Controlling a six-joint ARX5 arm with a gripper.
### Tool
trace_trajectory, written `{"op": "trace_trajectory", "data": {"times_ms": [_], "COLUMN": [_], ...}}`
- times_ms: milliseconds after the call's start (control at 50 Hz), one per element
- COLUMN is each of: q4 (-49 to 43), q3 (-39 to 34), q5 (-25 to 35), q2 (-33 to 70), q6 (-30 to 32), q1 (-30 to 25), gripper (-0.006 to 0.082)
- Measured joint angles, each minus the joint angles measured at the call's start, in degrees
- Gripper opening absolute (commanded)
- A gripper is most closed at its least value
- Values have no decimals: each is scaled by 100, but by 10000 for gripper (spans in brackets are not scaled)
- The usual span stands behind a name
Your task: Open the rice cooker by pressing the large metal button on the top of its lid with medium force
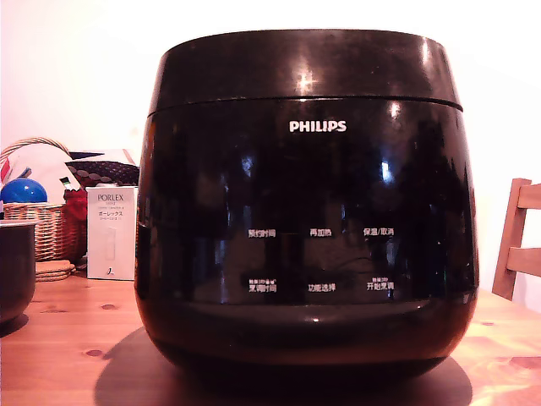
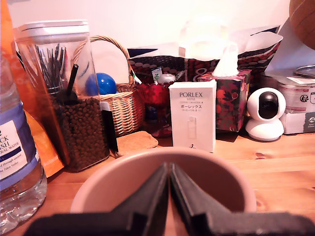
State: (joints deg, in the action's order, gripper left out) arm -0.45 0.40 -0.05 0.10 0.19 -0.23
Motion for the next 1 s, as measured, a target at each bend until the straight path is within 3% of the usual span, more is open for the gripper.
{"op": "trace_trajectory", "data": {"times_ms": [80, 180, 340, 360, 380, 440, 460, 480, 500, 520, 560, 580, 620, 640, 660, 700, 720, 800, 1000], "q4": [306, 581, 588, 612, 634, 752, 793, 804, 804, 796, 787, 769, 756, 721, 686, 656, 625, 463, 304], "q3": [-4, -4, -4, -4, -4, -4, 2, 11, 31, 59, 138, 192, 323, 404, 487, 695, 800, 1187, 1757], "q5": [448, 507, 723, 872, 951, 1375, 1469, 1502, 1847, 2011, 2149, 2581, 2699, 3080, 3250, 3340, 3836, 4382, 4817], "q2": [-2, -31, -31, -31, -31, -31, -31, -31, -31, -31, -31, -31, -31, -28, -28, -28, -28, -24, 304], "q6": [-118, -450, -850, -850, -1333, -1351, -1932, -1932, -1932, -2404, -2415, -2791, -2830, -2830, -3176, -3189, -3381, -3462, -3460], "q1": [291, 595, 522, 525, 525, 522, 516, 505, 501, 487, 455, 431, 365, 341, 319, 262, 240, 96, -575], "gripper": [-21, -21, -21, -21, -21, -21, -21, -21, -21, -21, -21, -21, -21, -21, -21, -21, -21, -21, -21]}}
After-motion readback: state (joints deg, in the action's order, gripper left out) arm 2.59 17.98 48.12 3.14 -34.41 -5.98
